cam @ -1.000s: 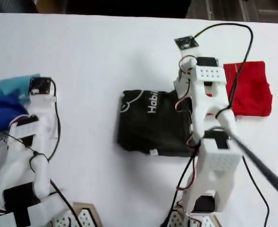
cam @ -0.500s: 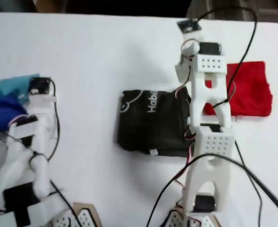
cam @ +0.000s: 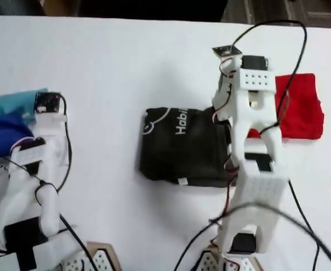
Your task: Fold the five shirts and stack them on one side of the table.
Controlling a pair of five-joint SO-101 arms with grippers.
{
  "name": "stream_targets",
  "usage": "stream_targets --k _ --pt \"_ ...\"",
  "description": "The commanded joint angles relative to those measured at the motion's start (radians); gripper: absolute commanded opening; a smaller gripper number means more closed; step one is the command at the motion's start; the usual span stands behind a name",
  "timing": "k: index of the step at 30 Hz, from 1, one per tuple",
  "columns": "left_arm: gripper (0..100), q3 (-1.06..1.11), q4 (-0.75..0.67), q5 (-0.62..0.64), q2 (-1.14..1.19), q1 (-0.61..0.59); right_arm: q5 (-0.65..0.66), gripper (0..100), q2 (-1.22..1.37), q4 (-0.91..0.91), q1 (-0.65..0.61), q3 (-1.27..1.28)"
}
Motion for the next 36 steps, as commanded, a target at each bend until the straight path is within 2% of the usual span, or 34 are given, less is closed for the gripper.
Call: stream_targets --k 1,9,18,23,31,36 --pt "3 -0.002 -0.015 0.011 0.002 0.011 -0.002 19.0 -0.249 0.005 0.012 0.201" --pt "3 -0.001 -0.015 0.012 0.002 0.011 -0.002 28.6 -0.3 -0.191 0.012 0.529" --pt "3 -0.001 -0.015 0.012 0.002 0.011 -0.009 28.7 -0.189 -0.305 -0.004 0.569" --pt "3 -0.001 -0.015 0.012 0.002 0.011 -0.011 28.7 -0.194 -0.257 -0.054 0.522" --pt "3 -0.001 -0.015 0.012 0.002 0.011 -0.011 28.7 -0.32 -0.12 -0.047 0.402" --pt "3 -0.001 -0.015 0.012 0.002 0.011 -0.052 28.7 -0.36 -0.117 -0.059 0.405"
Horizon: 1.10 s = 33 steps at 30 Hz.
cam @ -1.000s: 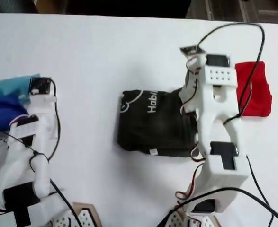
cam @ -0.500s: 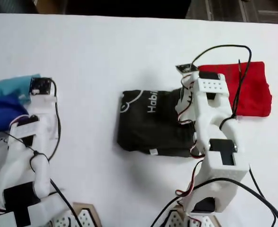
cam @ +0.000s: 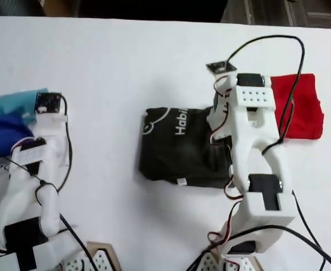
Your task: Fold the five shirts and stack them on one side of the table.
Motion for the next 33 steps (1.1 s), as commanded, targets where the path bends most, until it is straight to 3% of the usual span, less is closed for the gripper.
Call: stream_targets --k 1,8,14,33 --pt "3 -0.002 -0.015 0.012 0.002 0.008 -0.041 28.7 -0.053 0.001 -0.022 -0.029" --pt "3 -0.002 -0.015 0.012 0.002 0.008 -0.101 28.7 0.099 -0.088 -0.082 -0.011" --pt "3 -0.002 -0.014 0.012 0.002 0.008 -0.115 28.7 0.194 -0.128 -0.05 -0.015" --pt "3 -0.002 -0.014 0.012 0.002 0.008 -0.106 28.7 0.156 -0.11 -0.033 -0.02"
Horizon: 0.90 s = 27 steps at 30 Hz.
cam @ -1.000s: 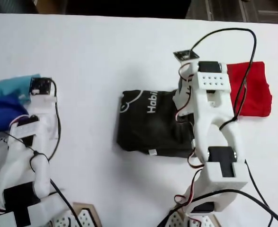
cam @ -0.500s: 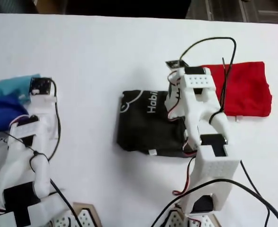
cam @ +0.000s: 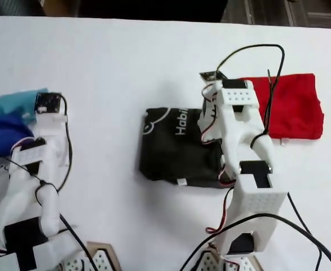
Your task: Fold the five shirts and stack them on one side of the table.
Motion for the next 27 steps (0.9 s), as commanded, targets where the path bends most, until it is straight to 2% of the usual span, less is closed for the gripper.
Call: stream_targets --k 1,8,11,19,27 --pt "3 -0.002 -0.014 0.012 0.002 0.008 -0.002 28.7 -0.024 0.004 0.022 -0.02" --pt "3 -0.002 -0.014 0.012 0.002 0.008 0.011 28.7 0.088 -0.038 0.12 -0.021" --pt "3 -0.002 -0.014 0.012 0.002 0.008 0.075 28.7 0.113 -0.016 0.094 -0.021" --pt "3 -0.002 -0.014 0.012 0.002 0.008 0.081 28.7 0.128 -0.007 0.01 -0.021" --pt "3 -0.002 -0.011 0.012 0.002 0.008 0.038 28.7 0.13 0.001 0.051 -0.021"
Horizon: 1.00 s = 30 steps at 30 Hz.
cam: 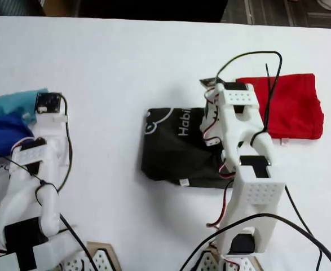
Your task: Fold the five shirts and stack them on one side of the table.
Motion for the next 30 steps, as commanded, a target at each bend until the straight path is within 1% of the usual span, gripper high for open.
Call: stream_targets --k 1,5,7,9,12,13,14,16,22,25,30 --pt "3 -0.002 -0.011 0.012 0.002 0.008 -0.037 28.6 0.012 0.015 0.021 0.002" --pt "3 -0.002 -0.011 0.012 0.002 0.008 -0.035 28.3 0.021 0.041 0.007 0.0" --pt "3 -0.002 -0.011 0.012 0.002 0.008 -0.034 24.5 0.051 0.079 0.002 -0.018" --pt "3 -0.002 -0.011 0.012 0.002 0.008 -0.034 17.1 0.099 0.11 0.002 -0.057" --pt "3 -0.002 -0.009 0.012 0.002 0.008 -0.043 2.1 0.183 0.163 0.01 -0.126" --pt "3 -0.002 -0.009 0.012 0.002 0.008 -0.044 1.5 0.209 0.183 0.01 -0.147" --pt "3 -0.002 -0.009 0.012 0.002 0.008 -0.043 3.5 0.236 0.2 0.008 -0.166" --pt "3 -0.002 -0.009 0.012 0.002 0.008 -0.038 1.9 0.266 0.214 0.007 -0.207" --pt "3 -0.002 -0.009 0.012 0.002 0.008 -0.035 2.0 0.252 0.214 -0.024 -0.307" --pt "3 -0.002 -0.009 0.012 0.002 0.008 0.009 2.0 0.191 0.216 -0.031 -0.354" --pt "3 -0.002 -0.009 0.012 0.002 0.008 0.101 2.0 -0.013 0.216 -0.008 -0.373"
